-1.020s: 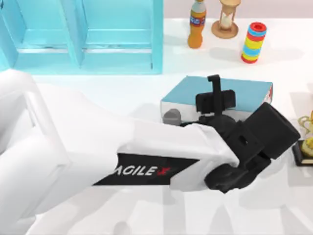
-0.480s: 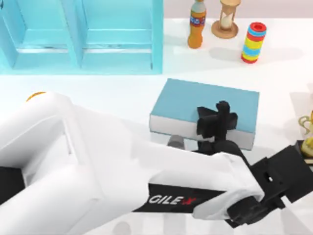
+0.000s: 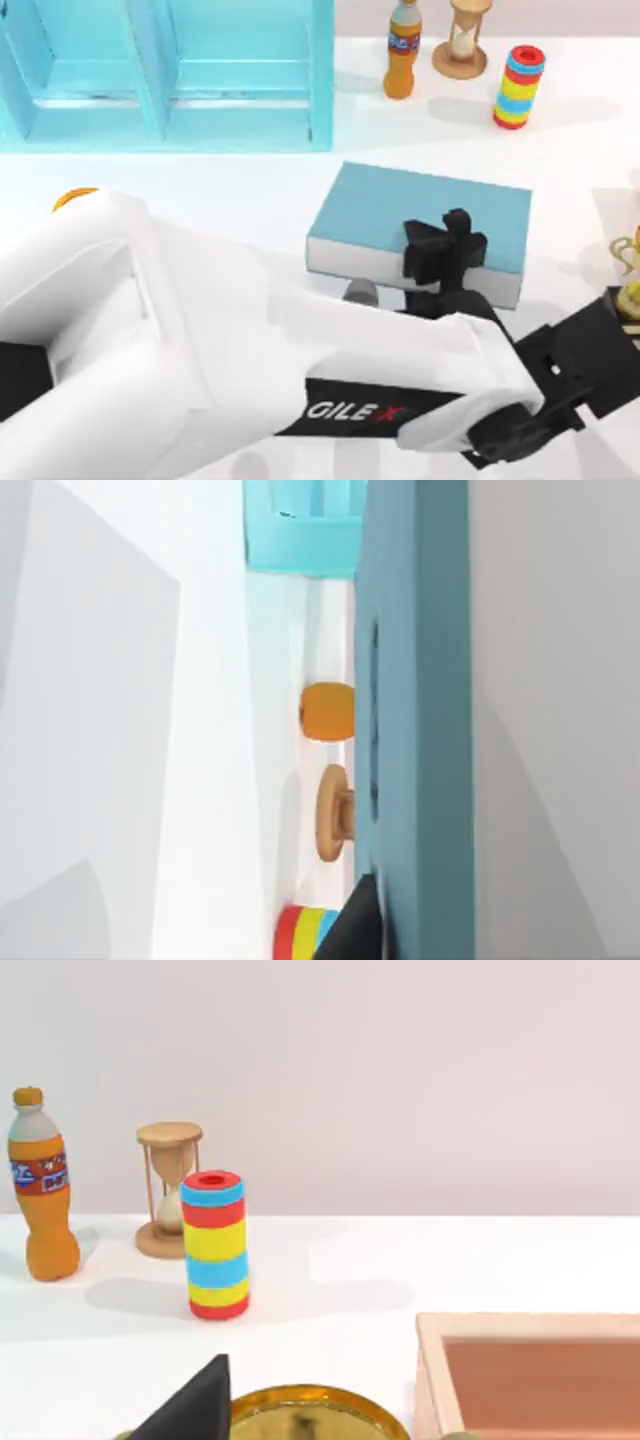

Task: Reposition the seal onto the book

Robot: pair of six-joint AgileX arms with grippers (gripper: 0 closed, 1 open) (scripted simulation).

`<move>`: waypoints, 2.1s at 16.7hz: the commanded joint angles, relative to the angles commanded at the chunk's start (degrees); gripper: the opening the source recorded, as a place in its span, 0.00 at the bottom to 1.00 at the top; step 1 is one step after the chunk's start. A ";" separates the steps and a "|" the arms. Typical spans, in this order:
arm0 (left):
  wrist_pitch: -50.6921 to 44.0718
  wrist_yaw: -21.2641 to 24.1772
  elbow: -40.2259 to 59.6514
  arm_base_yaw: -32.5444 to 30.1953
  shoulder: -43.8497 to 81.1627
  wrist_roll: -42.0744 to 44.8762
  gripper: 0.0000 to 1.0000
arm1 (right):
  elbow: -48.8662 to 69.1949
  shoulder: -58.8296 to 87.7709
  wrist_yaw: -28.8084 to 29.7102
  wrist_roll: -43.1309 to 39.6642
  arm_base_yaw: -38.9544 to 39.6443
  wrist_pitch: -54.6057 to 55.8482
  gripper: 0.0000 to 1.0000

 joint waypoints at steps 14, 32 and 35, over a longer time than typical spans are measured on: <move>4.56 -0.06 -2.07 -0.18 3.48 -0.88 0.00 | 0.00 0.00 0.00 0.00 0.00 0.00 1.00; 4.65 -0.06 -2.14 -0.19 3.57 -0.88 1.00 | 0.00 0.00 0.00 0.00 0.00 0.00 1.00; 4.65 -0.06 -2.14 -0.19 3.57 -0.88 1.00 | 0.00 0.00 0.00 0.00 0.00 0.00 1.00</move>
